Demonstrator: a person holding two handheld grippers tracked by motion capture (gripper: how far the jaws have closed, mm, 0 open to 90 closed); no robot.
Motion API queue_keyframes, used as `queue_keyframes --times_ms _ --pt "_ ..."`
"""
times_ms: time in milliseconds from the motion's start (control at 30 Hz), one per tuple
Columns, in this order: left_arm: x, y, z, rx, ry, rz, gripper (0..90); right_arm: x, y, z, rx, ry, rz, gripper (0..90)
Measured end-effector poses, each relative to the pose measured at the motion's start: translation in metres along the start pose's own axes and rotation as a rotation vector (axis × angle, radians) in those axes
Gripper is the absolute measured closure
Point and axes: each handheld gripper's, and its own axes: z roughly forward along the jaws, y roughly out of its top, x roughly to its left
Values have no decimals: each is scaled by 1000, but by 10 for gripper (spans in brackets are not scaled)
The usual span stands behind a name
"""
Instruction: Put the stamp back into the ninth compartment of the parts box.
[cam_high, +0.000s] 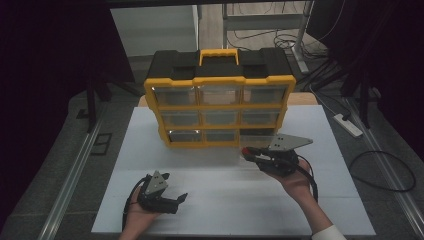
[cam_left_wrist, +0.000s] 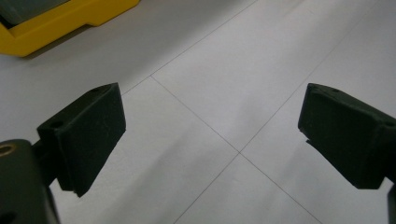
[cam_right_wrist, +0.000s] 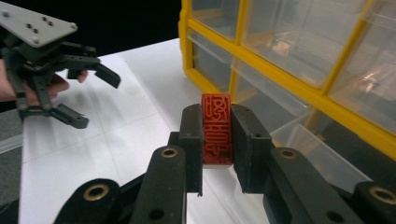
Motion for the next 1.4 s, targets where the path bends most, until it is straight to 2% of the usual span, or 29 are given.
queue_keyframes --times_ms 433,933,1400 --pt "0 0 0 1 1 0 76 -13 -2 4 8 -38 14 755" --pt "0 0 0 2 2 1 76 -34 -9 -1 43 -129 18 755" --pt "0 0 0 3 1 2 76 -46 -19 -3 77 -175 37 755"
